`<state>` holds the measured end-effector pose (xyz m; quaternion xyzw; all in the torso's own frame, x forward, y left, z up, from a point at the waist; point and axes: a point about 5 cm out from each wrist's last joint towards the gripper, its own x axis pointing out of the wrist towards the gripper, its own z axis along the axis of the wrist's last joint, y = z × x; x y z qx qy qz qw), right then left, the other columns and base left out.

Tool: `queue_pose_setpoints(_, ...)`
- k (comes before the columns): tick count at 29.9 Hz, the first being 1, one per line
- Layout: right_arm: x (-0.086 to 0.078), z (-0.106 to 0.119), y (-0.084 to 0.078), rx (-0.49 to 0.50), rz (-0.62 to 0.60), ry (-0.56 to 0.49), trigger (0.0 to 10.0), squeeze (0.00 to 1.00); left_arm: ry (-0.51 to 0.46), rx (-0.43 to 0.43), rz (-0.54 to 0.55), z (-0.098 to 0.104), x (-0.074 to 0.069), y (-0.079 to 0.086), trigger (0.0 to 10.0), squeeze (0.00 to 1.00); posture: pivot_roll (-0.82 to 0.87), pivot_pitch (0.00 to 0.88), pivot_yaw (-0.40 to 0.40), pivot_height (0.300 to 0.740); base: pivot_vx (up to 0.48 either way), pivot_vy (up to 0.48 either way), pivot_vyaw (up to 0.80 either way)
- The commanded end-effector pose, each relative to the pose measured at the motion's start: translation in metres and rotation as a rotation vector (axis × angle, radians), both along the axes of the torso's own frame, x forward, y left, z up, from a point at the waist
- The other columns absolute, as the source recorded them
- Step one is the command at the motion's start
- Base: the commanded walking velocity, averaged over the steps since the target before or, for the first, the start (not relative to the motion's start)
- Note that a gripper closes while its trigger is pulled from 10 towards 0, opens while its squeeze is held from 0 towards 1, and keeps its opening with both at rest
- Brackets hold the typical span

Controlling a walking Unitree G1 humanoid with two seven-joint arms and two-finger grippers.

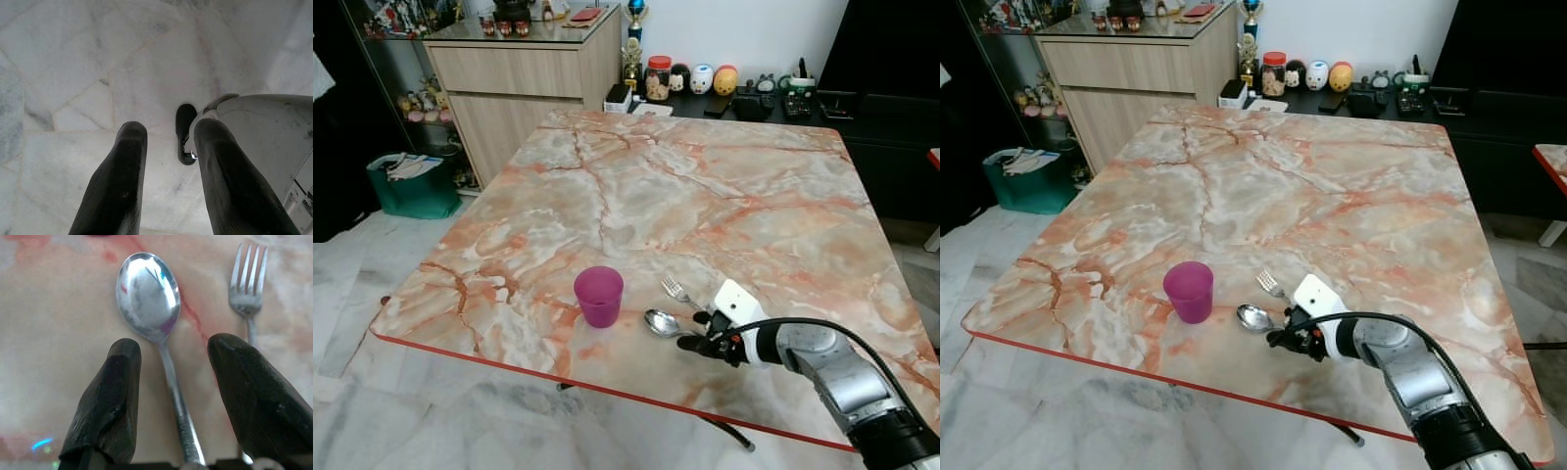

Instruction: Setting the table

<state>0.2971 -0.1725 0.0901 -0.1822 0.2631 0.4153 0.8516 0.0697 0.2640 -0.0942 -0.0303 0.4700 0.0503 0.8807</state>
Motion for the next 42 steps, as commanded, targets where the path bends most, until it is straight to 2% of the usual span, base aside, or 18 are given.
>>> queue_pose_setpoints(1,0.002,0.001,0.003,-0.008,0.011,-0.01,10.0,0.0,0.021,-0.005,-0.004,-0.001,-0.005,0.002,10.0,0.0,-0.07,0.0,0.051,0.74,0.0,0.0,0.0)
queue_pose_setpoints(18,0.003,-0.004,-0.001,-0.02,-0.001,-0.002,10.0,0.0,0.019,-0.009,0.002,-0.001,-0.004,0.002,10.0,0.0,-0.06,0.0,0.048,0.74,0.0,0.0,0.0)
queue_pose_setpoints(20,0.001,-0.006,0.0,-0.02,0.007,0.008,9.8,0.0,0.019,-0.01,0.003,-0.001,-0.004,0.002,10.0,0.0,-0.06,0.0,0.048,0.74,0.0,0.0,0.0)
queue_pose_setpoints(25,0.0,-0.009,0.0,-0.024,0.006,0.018,10.0,0.0,0.019,-0.011,0.004,-0.001,-0.004,0.002,10.0,0.0,-0.06,0.0,0.048,0.74,0.0,0.0,0.0)
queue_pose_setpoints(27,-0.001,-0.012,-0.001,-0.036,0.013,0.024,9.7,0.0,0.018,-0.012,0.004,-0.001,-0.004,0.002,10.0,0.0,-0.06,0.0,0.048,0.74,0.0,0.0,0.0)
queue_pose_setpoints(28,-0.001,-0.012,-0.001,-0.038,0.014,0.024,8.2,0.0,0.018,-0.012,0.004,-0.001,-0.004,0.002,10.0,0.0,-0.06,0.0,0.047,0.74,0.0,0.0,0.0)
queue_pose_setpoints(29,0.0,-0.012,-0.001,-0.037,0.011,0.025,4.7,0.0,0.017,-0.013,0.004,-0.001,-0.004,0.002,10.0,0.0,-0.06,0.0,0.047,0.74,0.0,0.0,0.0)
queue_pose_setpoints(30,0.0,-0.012,-0.001,-0.035,0.009,0.025,1.9,0.0,0.017,-0.013,0.004,-0.001,-0.004,0.002,10.0,0.0,-0.06,0.0,0.048,0.74,0.0,0.0,0.0)
queue_pose_setpoints(31,0.0,-0.012,-0.001,-0.034,0.009,0.026,0.0,0.0,0.017,-0.014,0.004,-0.001,-0.004,0.001,10.0,0.0,-0.06,0.0,0.047,0.74,0.0,0.0,0.0)
queue_pose_setpoints(35,-0.001,-0.013,-0.001,-0.044,0.019,0.031,0.0,0.0,0.015,-0.016,0.002,0.0,-0.004,0.001,10.0,0.0,-0.06,0.0,0.047,0.74,0.0,0.0,0.0)
queue_pose_setpoints(36,-0.001,-0.014,-0.001,-0.049,0.02,0.031,1.6,0.0,0.015,-0.016,0.002,0.0,-0.004,0.001,10.0,0.0,-0.06,0.0,0.047,0.74,0.0,0.0,0.0)
queue_pose_setpoints(37,-0.001,-0.014,-0.001,-0.054,0.021,0.031,1.6,0.0,0.015,-0.016,0.001,0.0,-0.004,0.001,10.0,0.0,-0.06,0.0,0.047,0.74,0.0,0.0,0.0)
queue_pose_setpoints(38,-0.001,-0.015,-0.002,-0.065,0.022,0.028,8.6,0.0,0.016,-0.015,0.001,0.0,-0.004,0.001,10.0,0.0,-0.06,0.0,0.047,0.74,0.0,0.0,0.0)
queue_pose_setpoints(39,-0.001,-0.015,-0.003,-0.072,0.022,0.025,10.0,0.0,0.016,-0.015,0.001,0.0,-0.004,0.001,10.0,0.0,-0.06,0.0,0.047,0.74,0.0,0.0,0.0)
queue_pose_setpoints(42,0.0,-0.016,-0.004,-0.079,0.015,0.028,10.0,0.0,0.017,-0.016,0.0,-0.001,-0.004,0.001,10.0,0.0,-0.06,0.0,0.047,0.74,0.0,0.0,0.0)
